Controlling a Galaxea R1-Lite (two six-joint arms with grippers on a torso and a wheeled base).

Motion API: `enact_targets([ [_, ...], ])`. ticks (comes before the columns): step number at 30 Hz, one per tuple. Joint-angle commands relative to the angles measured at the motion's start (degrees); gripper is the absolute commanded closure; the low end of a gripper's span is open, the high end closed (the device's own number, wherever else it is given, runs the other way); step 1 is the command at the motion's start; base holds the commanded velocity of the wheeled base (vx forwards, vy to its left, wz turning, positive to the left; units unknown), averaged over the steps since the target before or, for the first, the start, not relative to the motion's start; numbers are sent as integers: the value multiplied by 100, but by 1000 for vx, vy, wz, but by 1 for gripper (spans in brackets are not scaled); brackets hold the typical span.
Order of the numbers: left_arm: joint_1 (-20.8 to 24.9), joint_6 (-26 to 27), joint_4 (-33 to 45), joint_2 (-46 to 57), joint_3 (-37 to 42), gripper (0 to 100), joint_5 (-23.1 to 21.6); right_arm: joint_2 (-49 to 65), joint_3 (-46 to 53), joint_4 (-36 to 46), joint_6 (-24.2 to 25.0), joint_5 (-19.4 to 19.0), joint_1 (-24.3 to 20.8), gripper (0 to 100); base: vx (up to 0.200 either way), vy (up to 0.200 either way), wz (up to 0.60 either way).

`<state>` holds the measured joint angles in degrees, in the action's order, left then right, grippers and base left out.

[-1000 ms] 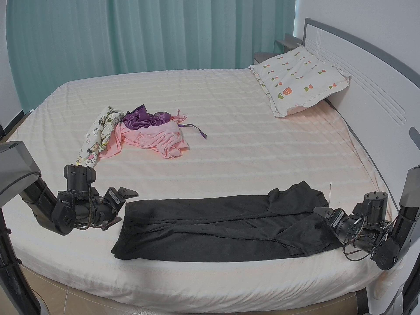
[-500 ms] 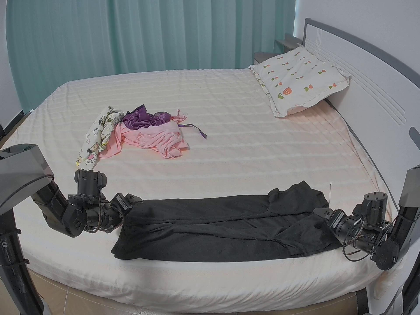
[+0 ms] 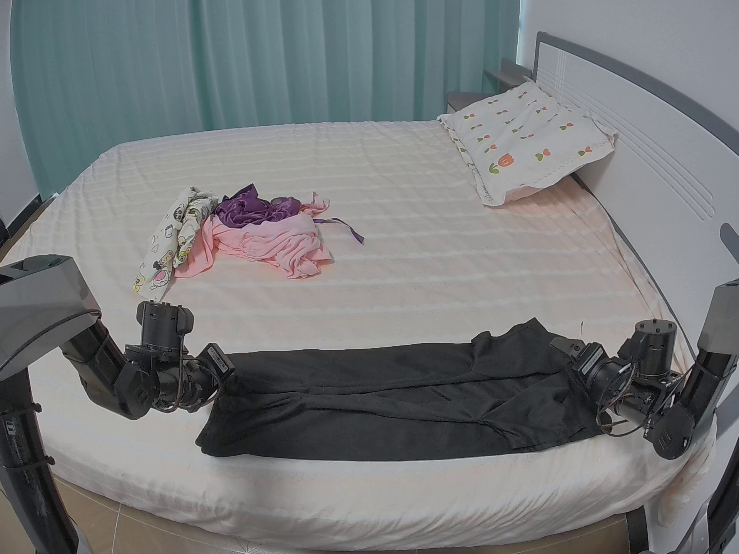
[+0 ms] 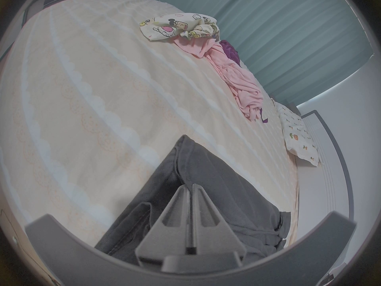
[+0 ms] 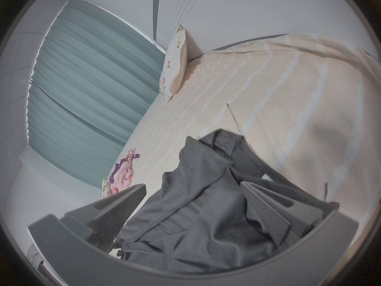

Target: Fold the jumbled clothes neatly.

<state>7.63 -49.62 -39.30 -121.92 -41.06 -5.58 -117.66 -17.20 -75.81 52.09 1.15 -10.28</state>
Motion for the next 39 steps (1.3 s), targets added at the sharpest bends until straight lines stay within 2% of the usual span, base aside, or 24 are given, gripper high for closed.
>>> enact_targets([
  [1, -25, -75, -7, 142, -34, 100, 49, -240, -530, 269, 47, 79, -106, 0, 0, 0, 0],
  [7, -16, -321, -7, 309, -139, 100, 101, -486, -978, 743, 73, 211, -335, 0, 0, 0, 0],
  [11, -25, -356, -7, 327, -271, 100, 347, -740, -1268, 910, 56, 386, -387, 0, 0, 0, 0],
  [15, -16, -365, -7, 371, -350, 100, 541, -846, -1444, 1042, 56, 404, -405, 0, 0, 0, 0],
  [28, 19, -365, 2, 441, -333, 100, 567, -1171, -2165, 1526, 73, 492, -431, 0, 0, 0, 0],
  [29, 19, -365, 2, 441, -333, 100, 576, -1180, -2191, 1534, 73, 545, -431, 100, 0, 0, 0],
  [39, 19, -365, 2, 432, -385, 100, 585, -943, -2156, 1517, 82, 641, -405, 100, 0, 0, 0],
])
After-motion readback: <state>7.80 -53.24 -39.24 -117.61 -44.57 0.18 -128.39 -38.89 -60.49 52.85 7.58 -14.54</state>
